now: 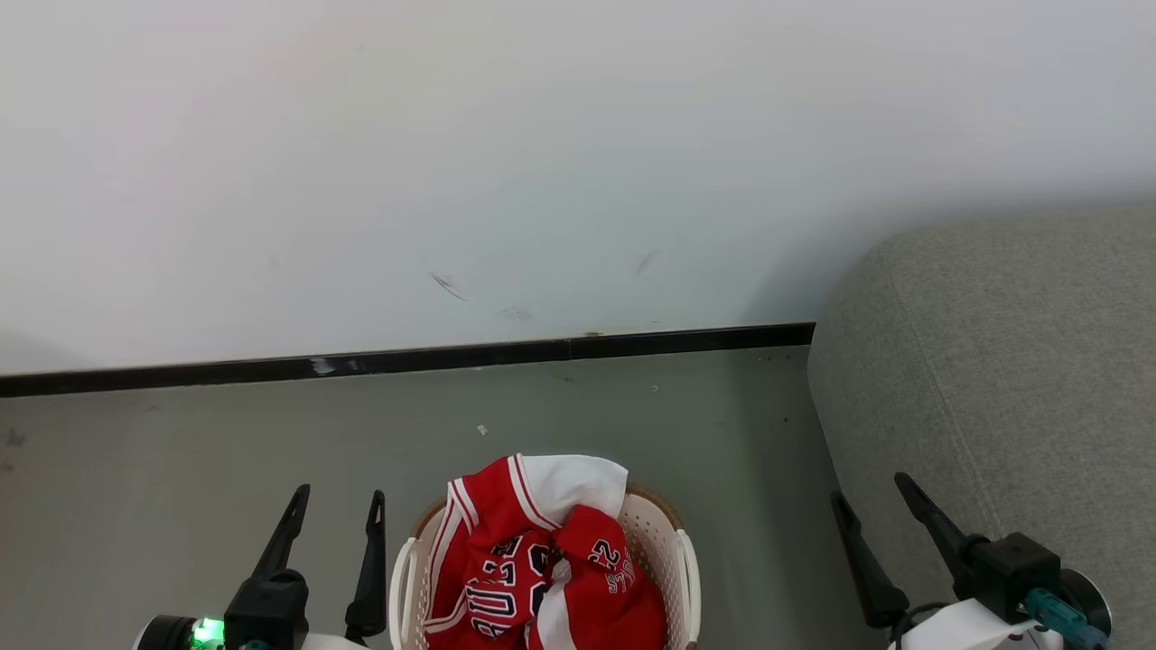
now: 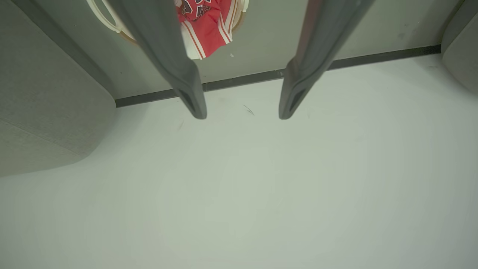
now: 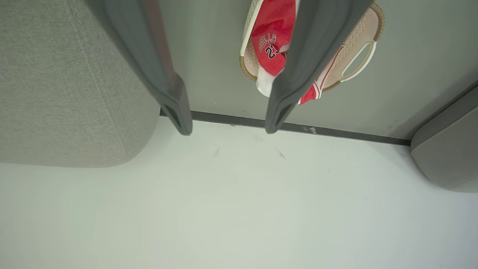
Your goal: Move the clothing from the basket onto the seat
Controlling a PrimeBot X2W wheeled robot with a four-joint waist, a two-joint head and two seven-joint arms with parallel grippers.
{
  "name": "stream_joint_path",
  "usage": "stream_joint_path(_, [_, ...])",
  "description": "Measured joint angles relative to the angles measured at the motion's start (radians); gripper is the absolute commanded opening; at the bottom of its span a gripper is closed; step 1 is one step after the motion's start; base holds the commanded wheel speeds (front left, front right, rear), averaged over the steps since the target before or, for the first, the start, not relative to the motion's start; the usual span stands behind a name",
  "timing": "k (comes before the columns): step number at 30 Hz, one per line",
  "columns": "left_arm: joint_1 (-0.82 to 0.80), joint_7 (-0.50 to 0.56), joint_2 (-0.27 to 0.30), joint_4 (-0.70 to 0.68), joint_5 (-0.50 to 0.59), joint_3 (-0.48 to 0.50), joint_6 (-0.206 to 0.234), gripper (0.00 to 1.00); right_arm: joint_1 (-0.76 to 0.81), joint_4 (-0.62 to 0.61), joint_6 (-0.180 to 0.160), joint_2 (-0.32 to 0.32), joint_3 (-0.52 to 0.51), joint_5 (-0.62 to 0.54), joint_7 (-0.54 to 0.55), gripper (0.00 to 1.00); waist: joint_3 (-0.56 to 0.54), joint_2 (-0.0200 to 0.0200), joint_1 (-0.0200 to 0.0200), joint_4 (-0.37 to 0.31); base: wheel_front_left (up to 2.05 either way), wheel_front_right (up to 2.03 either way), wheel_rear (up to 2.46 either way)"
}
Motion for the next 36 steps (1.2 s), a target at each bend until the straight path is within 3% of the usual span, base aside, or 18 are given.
stream_joint_path(23, [-0.001, 0.000, 0.011, 0.055, 0.008, 0.004, -0.004, 1.00, 0.020, -0.045, 0.000, 0.001, -0.013, -0.002, 0.000, 1.00, 0.035, 0.0000, 0.0000, -0.005, 0.00, 0.00, 0.00])
stream_joint_path(36, [-0.082, 0.012, 0.013, 0.150, 0.045, -0.069, -0.055, 1.00, 0.041, -0.097, 0.000, 0.002, -0.055, -0.003, 0.000, 1.00, 0.094, 0.0000, -0.0001, -0.025, 0.00, 0.00, 0.00])
